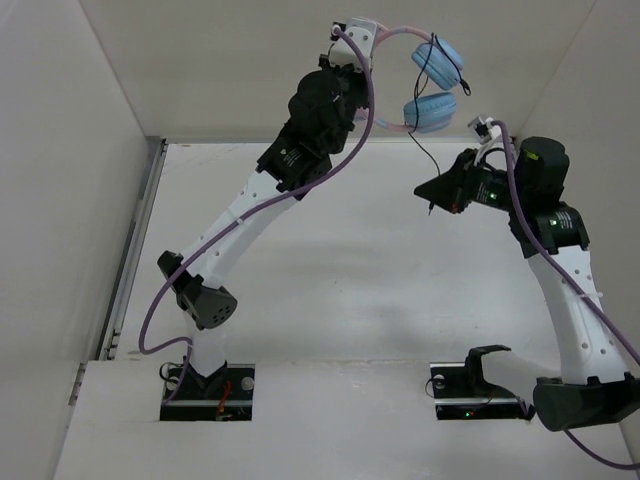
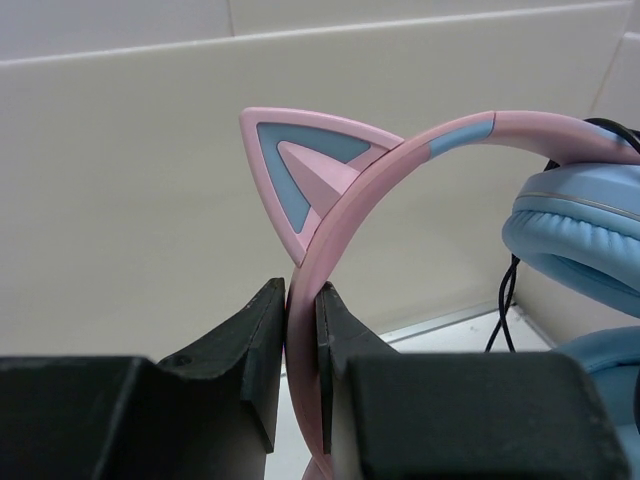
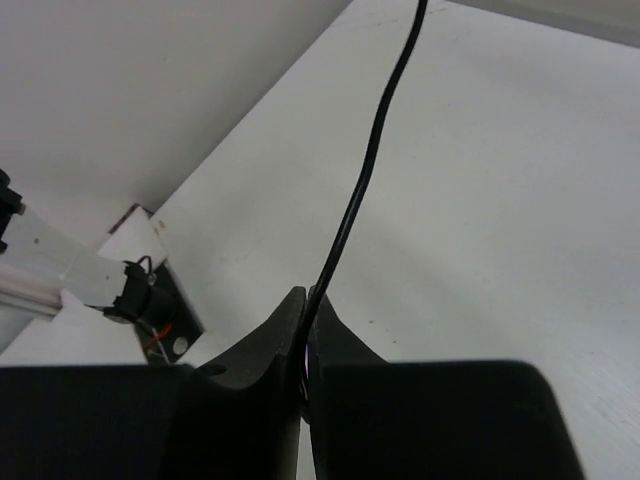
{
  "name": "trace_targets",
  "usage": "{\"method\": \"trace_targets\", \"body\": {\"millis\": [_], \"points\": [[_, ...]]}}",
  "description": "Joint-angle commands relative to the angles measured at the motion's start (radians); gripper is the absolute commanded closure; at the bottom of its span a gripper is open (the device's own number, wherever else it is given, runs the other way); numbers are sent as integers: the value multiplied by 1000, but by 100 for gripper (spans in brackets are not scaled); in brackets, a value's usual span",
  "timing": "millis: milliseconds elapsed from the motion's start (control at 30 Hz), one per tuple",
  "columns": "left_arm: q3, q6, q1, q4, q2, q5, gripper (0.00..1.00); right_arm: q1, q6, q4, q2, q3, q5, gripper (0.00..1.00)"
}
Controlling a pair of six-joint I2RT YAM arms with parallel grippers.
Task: Wrap the headphones
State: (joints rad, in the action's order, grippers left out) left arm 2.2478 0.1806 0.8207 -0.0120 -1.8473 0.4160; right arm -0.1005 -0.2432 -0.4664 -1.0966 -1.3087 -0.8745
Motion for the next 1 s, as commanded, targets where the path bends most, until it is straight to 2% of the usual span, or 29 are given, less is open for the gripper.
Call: {"method": "trace_targets", "body": {"millis": [0,233,433,600,733,967], "points": [[-11,11,-10,-157,11,35,99,-32,250,-237,-20,-122,144,91],[-50,36,-15,-178,-15,47,99,-142,485,-426,-60,-210,322,89],[-117,48,2,-180,-12,43,99,-247,740,-518,-100,-300,581,89],[-203,46,33,-163,6,35,99,-313,945,-497,-124,-354,814,91],[-261,31,54,-126,22,23,99,-353,1068,-443,-131,-383,936,93],[-301,-32,79,-42,33,-26,99,-376,1142,-382,-126,-364,964,92]]}}
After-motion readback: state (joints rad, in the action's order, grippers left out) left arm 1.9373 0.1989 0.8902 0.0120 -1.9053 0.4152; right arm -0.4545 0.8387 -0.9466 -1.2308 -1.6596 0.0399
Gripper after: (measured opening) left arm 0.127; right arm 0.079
